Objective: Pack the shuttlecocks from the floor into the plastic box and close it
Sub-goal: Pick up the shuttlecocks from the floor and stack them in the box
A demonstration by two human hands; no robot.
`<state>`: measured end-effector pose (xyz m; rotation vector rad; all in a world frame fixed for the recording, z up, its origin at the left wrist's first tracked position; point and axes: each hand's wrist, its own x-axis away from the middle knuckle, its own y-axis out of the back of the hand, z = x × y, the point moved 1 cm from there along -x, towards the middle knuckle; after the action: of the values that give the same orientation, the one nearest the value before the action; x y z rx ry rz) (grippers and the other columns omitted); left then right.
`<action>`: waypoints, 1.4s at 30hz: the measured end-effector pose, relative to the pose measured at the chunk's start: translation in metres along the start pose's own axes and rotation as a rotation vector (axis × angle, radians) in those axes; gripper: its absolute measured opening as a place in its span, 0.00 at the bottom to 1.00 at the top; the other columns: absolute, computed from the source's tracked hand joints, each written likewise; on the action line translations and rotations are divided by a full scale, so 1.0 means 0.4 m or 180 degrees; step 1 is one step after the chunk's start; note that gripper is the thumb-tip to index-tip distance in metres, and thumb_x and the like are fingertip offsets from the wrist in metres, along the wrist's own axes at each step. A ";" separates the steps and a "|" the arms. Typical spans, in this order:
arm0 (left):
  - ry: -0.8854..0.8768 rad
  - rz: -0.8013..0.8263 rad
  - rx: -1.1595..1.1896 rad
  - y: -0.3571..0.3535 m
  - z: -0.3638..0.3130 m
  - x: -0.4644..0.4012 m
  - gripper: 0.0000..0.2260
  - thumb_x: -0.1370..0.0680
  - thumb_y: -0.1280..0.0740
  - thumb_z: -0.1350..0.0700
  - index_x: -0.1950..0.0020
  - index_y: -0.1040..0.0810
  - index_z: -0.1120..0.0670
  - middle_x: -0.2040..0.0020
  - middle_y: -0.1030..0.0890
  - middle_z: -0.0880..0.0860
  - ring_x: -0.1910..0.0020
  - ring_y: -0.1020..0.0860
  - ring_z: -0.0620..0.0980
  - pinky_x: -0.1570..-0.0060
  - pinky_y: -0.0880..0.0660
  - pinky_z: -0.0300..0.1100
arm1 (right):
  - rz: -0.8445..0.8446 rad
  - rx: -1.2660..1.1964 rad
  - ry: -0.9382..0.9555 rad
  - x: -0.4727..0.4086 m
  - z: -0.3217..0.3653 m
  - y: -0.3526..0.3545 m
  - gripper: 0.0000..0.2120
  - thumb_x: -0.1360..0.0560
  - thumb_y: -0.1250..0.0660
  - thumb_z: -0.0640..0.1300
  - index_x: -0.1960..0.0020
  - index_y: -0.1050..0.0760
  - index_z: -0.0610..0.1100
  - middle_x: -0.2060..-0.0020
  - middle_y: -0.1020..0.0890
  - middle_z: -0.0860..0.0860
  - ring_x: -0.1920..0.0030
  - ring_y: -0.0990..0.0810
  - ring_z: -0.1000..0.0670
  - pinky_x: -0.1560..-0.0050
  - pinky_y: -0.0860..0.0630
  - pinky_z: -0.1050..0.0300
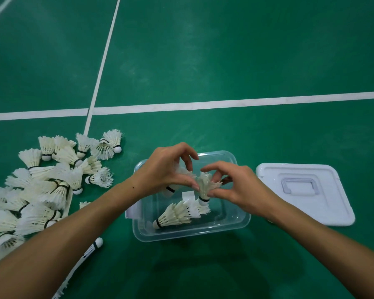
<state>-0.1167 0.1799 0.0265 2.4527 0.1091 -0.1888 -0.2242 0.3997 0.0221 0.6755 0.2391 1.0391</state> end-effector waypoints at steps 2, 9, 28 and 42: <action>0.0090 -0.0031 -0.0088 0.000 0.014 0.010 0.24 0.34 0.18 0.44 0.44 0.19 0.54 0.57 0.18 0.44 0.63 0.26 0.38 0.60 0.34 0.28 | -0.0092 0.0319 0.0036 0.018 -0.008 0.018 0.28 0.26 0.21 0.48 0.29 0.25 0.61 0.53 0.19 0.59 0.50 0.19 0.56 0.43 0.19 0.50; 0.1009 0.1334 -0.1115 -0.124 0.066 0.043 0.28 0.33 0.22 0.32 0.37 0.23 0.39 0.45 0.18 0.38 0.45 0.20 0.43 0.48 0.21 0.48 | -0.0483 0.1223 0.0140 0.053 0.017 0.024 0.27 0.22 0.29 0.52 0.26 0.34 0.64 0.46 0.17 0.58 0.48 0.18 0.50 0.50 0.21 0.49; 0.1543 0.1541 -0.1240 -0.203 0.094 0.010 0.21 0.33 0.24 0.35 0.45 0.20 0.41 0.49 0.16 0.36 0.50 0.18 0.45 0.51 0.24 0.45 | -0.0482 0.1948 -0.0308 0.051 0.017 -0.012 0.28 0.23 0.28 0.52 0.27 0.37 0.60 0.47 0.14 0.55 0.49 0.15 0.44 0.56 0.20 0.49; 0.1411 0.1492 -0.1279 -0.159 0.059 0.040 0.23 0.34 0.24 0.34 0.43 0.23 0.39 0.49 0.19 0.33 0.53 0.22 0.41 0.56 0.25 0.44 | 0.0446 0.1045 -0.0651 -0.010 -0.018 -0.124 0.32 0.25 0.22 0.44 0.28 0.34 0.56 0.53 0.17 0.49 0.51 0.18 0.46 0.49 0.19 0.47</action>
<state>-0.1113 0.2149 -0.0337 2.0114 -0.2172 0.5330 -0.1945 0.3828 -0.0147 1.1021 0.1873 1.0656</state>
